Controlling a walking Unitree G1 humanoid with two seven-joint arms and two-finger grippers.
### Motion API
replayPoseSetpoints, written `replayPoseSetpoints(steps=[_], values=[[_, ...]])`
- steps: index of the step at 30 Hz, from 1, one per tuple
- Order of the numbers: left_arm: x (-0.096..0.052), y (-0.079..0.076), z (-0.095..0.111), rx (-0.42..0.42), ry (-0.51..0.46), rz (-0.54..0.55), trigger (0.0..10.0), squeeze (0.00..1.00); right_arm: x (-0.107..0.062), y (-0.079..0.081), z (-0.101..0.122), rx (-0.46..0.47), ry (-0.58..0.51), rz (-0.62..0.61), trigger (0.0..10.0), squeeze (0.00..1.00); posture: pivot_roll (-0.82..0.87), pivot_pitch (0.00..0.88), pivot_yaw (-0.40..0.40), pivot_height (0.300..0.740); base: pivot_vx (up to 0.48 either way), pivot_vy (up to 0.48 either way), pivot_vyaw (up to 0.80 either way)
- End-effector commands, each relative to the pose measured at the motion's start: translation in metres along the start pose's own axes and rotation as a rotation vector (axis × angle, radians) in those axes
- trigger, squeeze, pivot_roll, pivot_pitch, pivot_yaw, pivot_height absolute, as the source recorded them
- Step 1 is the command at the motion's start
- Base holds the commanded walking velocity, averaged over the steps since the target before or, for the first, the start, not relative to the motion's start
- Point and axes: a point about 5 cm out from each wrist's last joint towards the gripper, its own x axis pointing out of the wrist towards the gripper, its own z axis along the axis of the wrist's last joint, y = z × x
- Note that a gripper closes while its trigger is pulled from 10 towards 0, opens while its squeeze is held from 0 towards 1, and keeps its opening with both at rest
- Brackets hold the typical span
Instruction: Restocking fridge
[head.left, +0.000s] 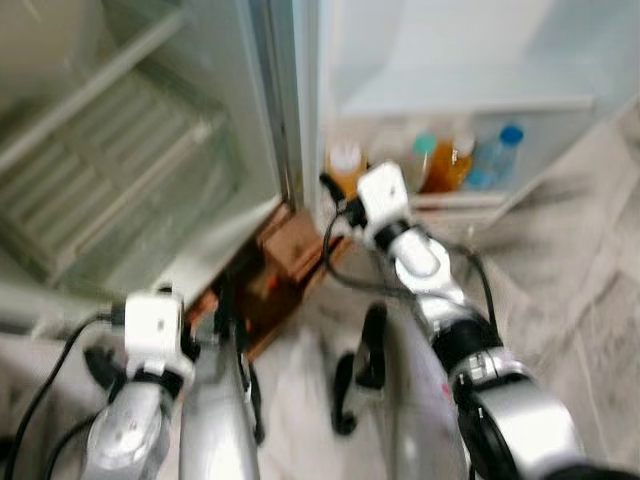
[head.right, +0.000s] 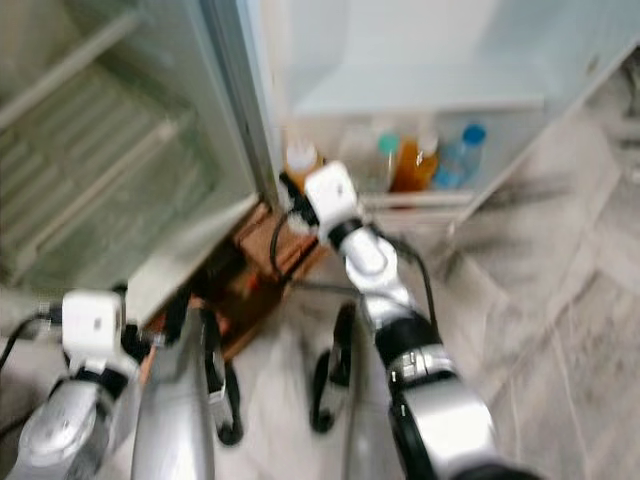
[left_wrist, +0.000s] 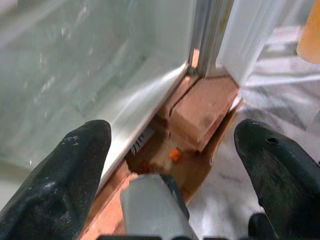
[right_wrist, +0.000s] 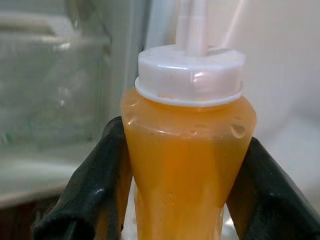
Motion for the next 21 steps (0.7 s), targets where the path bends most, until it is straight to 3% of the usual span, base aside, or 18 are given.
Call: replayPoseSetpoints(steps=[1,4,10,13,21], values=[[-0.006,0.003,0.002,0.000,0.005,0.014,10.0,0.00,0.007,-0.001,0.013,-0.061,-0.076,-0.015,10.0,0.00,0.27,0.409,-0.017,0.545,0.000,0.000,0.00],[-0.010,0.003,0.003,0.002,0.010,0.018,10.0,0.00,0.009,-0.002,0.016,-0.158,-0.104,-0.018,10.0,0.00,0.28,0.422,-0.017,0.545,0.000,0.000,0.00],[-0.016,0.001,0.008,0.002,0.007,0.021,10.0,0.00,0.014,-0.012,0.027,-0.152,-0.171,-0.056,10.0,0.00,0.31,0.454,-0.013,0.545,0.000,0.000,0.00],[-0.022,0.000,0.008,0.000,0.019,0.017,10.0,0.00,0.020,-0.015,0.038,-0.240,-0.222,-0.083,10.0,0.00,0.32,0.469,-0.011,0.545,0.000,0.000,0.00],[-0.032,-0.001,0.009,-0.011,0.035,0.019,10.0,0.00,0.032,-0.027,0.059,-0.289,-0.281,-0.165,10.0,0.00,0.35,0.501,-0.014,0.545,0.000,0.000,0.00]])
